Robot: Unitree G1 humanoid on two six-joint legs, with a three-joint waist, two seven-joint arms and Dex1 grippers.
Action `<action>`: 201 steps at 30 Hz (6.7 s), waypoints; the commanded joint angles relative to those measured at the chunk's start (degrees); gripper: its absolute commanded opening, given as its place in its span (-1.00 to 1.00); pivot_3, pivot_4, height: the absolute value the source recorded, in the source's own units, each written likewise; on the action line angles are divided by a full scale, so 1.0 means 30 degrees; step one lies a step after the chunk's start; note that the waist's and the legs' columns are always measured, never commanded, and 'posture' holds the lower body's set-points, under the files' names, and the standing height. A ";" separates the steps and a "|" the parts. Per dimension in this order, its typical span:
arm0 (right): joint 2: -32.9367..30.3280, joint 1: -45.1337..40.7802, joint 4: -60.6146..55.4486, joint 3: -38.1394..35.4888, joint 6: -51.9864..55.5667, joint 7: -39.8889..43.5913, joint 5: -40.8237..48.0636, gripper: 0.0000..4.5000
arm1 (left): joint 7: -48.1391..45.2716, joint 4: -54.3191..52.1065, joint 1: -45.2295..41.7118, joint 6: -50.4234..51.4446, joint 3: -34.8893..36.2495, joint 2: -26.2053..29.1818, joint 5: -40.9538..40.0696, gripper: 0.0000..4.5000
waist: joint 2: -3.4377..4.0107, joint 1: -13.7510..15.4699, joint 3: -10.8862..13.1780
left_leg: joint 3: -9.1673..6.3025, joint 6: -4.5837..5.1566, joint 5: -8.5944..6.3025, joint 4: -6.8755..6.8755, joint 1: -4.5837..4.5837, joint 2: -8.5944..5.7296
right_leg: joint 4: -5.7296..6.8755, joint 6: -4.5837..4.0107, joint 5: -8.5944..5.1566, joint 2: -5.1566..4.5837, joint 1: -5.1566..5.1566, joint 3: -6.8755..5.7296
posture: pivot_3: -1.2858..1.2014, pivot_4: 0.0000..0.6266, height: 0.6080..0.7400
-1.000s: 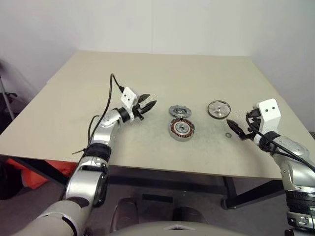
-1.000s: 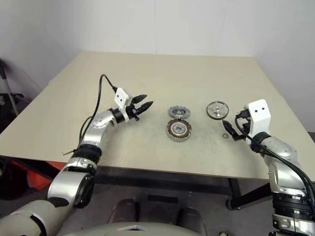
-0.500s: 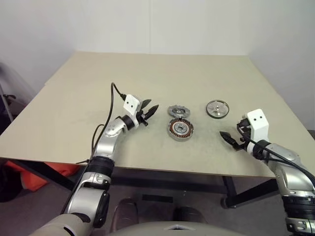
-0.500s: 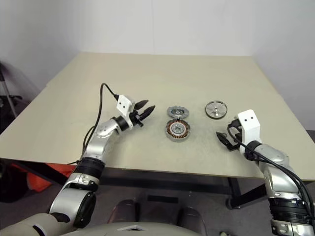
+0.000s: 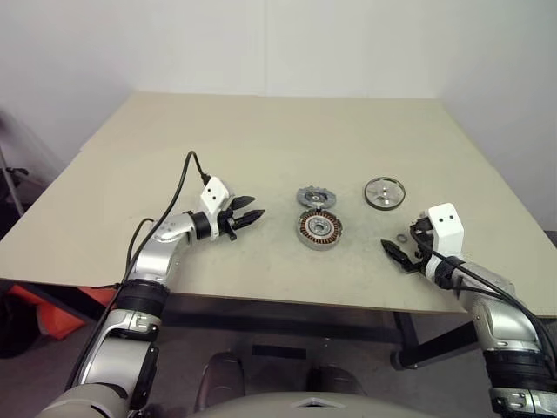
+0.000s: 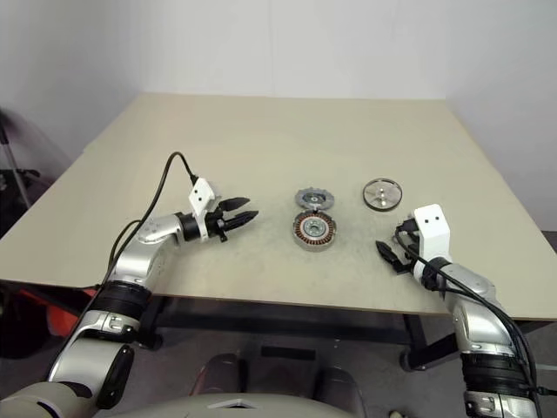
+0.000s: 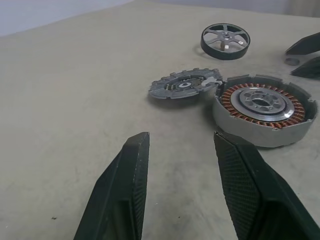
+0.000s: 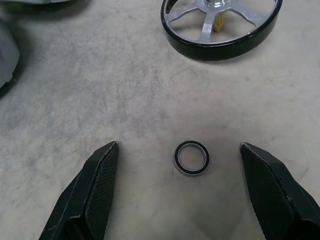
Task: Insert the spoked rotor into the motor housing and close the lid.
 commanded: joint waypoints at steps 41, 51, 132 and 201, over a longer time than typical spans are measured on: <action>0.2133 -0.5909 -0.1702 0.6006 0.1920 0.2109 0.0991 -0.72 | 0.0876 -0.0977 -0.0408 -0.0107 -0.0480 -0.0590 -0.0073 -0.03 | 0.0012 -0.0352 -0.0002 | 0.0008 -0.0014 0.0004 -0.0083 0.0173 0.0005 | -0.0029 0.0024 -0.0027 0.0036 0.0142 0.0034 | 0.03 -1.00 1.00; 0.1931 -0.5115 -0.1628 0.6734 0.2007 0.2467 0.0326 -0.72 | 0.1297 -0.1580 0.0129 0.0050 -0.0327 -0.0122 -0.0157 -0.03 | 0.0012 -0.0359 -0.0003 | 0.0010 -0.0048 0.0024 -0.0097 0.0072 0.0008 | -0.0022 -0.0045 0.0011 0.0043 0.0039 0.0040 | 0.03 -1.00 1.00; 0.2741 -0.8062 0.3753 0.4286 -0.2281 -0.6260 -0.5560 -0.60 | 0.1615 -0.0638 0.0100 -0.0637 -0.0782 0.0075 0.0488 -0.03 | 0.0010 -0.0439 -0.0009 | 0.0034 -0.0109 0.0060 -0.0111 0.0162 0.0005 | -0.0001 0.0006 -0.0018 0.0052 0.0084 0.0070 | 0.03 -1.00 1.00; 0.8177 -1.1783 0.4189 -1.0545 1.0881 -1.2130 1.5587 -0.67 | 0.1798 -0.0695 0.1033 -0.1287 -0.1327 0.0609 0.1492 -0.03 | 0.0051 -0.0864 0.0003 | 0.0130 -0.0130 0.0072 -0.0202 0.0137 0.0015 | 0.0007 -0.0097 0.0040 0.0103 -0.0070 0.0174 | 0.03 -1.00 1.00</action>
